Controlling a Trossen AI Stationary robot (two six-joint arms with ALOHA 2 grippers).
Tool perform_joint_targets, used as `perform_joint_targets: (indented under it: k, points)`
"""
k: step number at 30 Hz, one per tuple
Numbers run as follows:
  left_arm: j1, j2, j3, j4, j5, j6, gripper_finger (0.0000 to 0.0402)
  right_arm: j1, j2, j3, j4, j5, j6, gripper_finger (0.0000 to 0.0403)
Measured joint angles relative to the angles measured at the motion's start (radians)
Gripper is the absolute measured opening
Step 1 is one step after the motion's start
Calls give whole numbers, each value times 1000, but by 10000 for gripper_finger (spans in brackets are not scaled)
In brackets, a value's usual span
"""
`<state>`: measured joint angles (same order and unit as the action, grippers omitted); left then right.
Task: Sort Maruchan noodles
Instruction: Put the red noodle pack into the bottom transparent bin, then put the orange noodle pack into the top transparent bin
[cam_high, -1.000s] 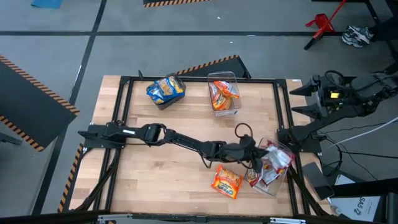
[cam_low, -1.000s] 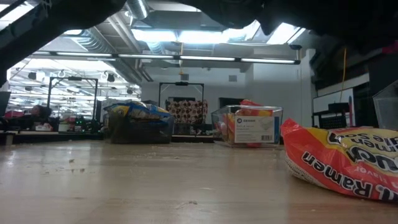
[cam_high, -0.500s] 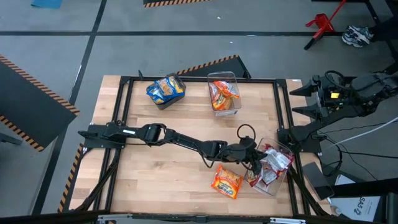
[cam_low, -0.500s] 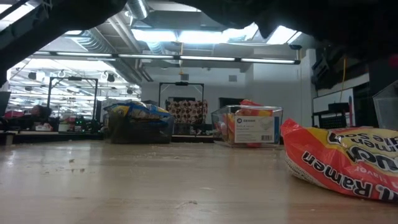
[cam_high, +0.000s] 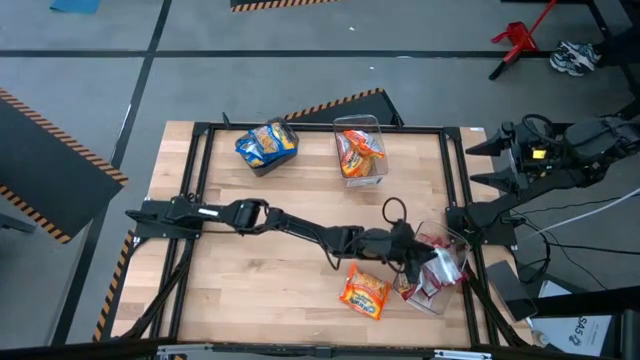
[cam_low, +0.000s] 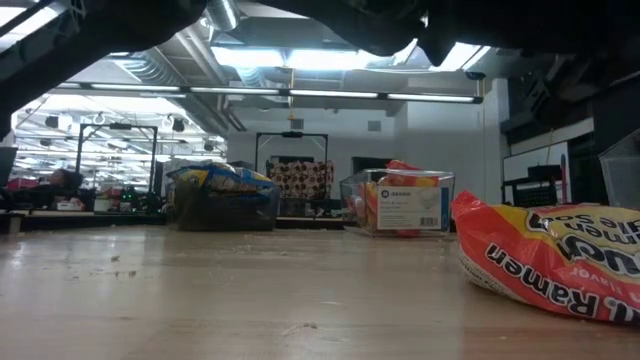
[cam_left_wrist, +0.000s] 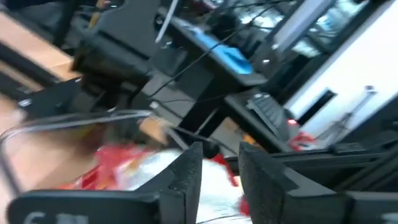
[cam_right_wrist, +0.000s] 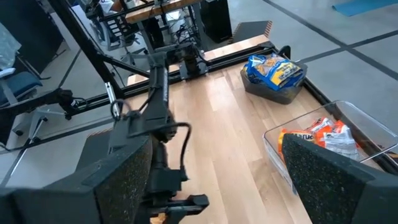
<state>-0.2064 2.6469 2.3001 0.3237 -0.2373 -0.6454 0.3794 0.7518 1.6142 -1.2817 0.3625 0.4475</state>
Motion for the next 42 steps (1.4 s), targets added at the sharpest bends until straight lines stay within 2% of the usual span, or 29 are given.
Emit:
perform_joint_targets:
  k: [5, 10, 13, 15, 17, 21, 23, 26, 29, 31, 32, 36, 39, 42]
  points:
    - [16, -1, 0, 110, 106, 24, 119, 0, 0, 0, 0, -17, 0, 347]
    - [26, -43, 0, 95, 235, 23, 121, 0, 0, 0, -1, -25, 1, 347]
    - [26, -102, 1, -26, 315, 39, 121, 0, 0, 0, 0, -51, 0, 347]
    - [19, -154, 1, -211, 354, 66, 121, 0, 0, 0, 0, -63, 0, 347]
    - [7, -202, 1, -394, 347, 95, 121, 0, 0, 0, -1, -68, 0, 347]
    - [-40, -287, 0, -672, 234, 72, 121, 0, 0, 0, -3, -70, -5, 347]
    - [-81, -314, 0, -737, 168, 8, 121, 0, 0, 0, -5, -76, -7, 347]
    - [-181, -337, -3, -695, 0, -33, 118, 0, 0, 0, -19, -87, -8, 347]
    - [-293, -348, 0, -528, -267, -5, 114, 0, 0, 0, -41, -87, -8, 347]
    - [-351, -350, 2, -514, -391, -22, 113, 0, 0, 0, -47, -87, -8, 347]
    - [-372, -348, -8, -531, -434, -77, 113, 0, 0, 0, -52, -87, -8, 347]
    - [-418, -327, -147, -561, -558, -348, 112, 0, 0, -11, -57, -85, -21, 347]
    - [-420, -326, -273, -574, -600, -546, 112, 0, 0, -31, -56, -85, -52, 347]
    - [-396, -327, -378, -578, -587, -645, 112, 0, 0, -60, -56, -85, -64, 347]
